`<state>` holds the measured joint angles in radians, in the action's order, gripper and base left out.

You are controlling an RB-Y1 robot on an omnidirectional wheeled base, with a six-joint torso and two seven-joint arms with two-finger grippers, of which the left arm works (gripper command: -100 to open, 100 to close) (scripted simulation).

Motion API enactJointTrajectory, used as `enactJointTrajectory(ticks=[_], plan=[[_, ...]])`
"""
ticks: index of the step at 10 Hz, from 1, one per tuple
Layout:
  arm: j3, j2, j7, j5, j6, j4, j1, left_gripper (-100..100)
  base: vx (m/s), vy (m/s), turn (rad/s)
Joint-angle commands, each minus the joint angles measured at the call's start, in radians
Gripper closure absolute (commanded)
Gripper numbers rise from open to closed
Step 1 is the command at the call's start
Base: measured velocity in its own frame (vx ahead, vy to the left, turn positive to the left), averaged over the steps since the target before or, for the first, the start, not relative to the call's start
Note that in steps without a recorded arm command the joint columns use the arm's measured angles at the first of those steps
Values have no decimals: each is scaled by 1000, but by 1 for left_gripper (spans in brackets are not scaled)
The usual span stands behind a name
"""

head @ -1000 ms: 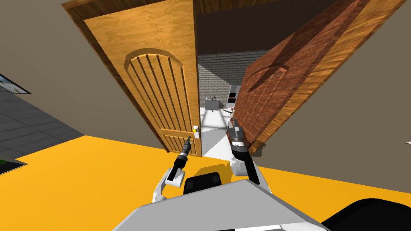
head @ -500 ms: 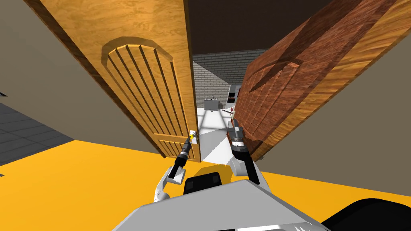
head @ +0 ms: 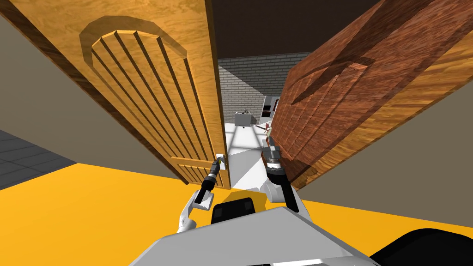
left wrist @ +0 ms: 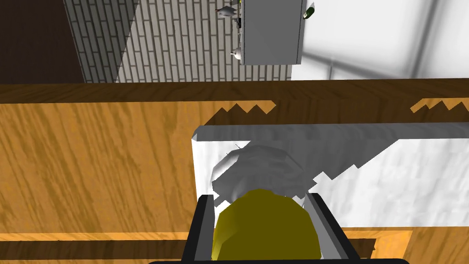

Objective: Push the door open

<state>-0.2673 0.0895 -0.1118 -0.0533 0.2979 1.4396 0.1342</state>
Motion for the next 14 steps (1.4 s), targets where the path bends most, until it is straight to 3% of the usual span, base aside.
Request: enactJointTrajectory(ticks=[1,4,14], plan=[[-2,0,0,0,-1,-2,5,100,-14,5,-13],[-2,0,0,0,-1,-2,5,100,0,0,0],[95,2,21,11,-7,-32,-29,100,146,-83,45]])
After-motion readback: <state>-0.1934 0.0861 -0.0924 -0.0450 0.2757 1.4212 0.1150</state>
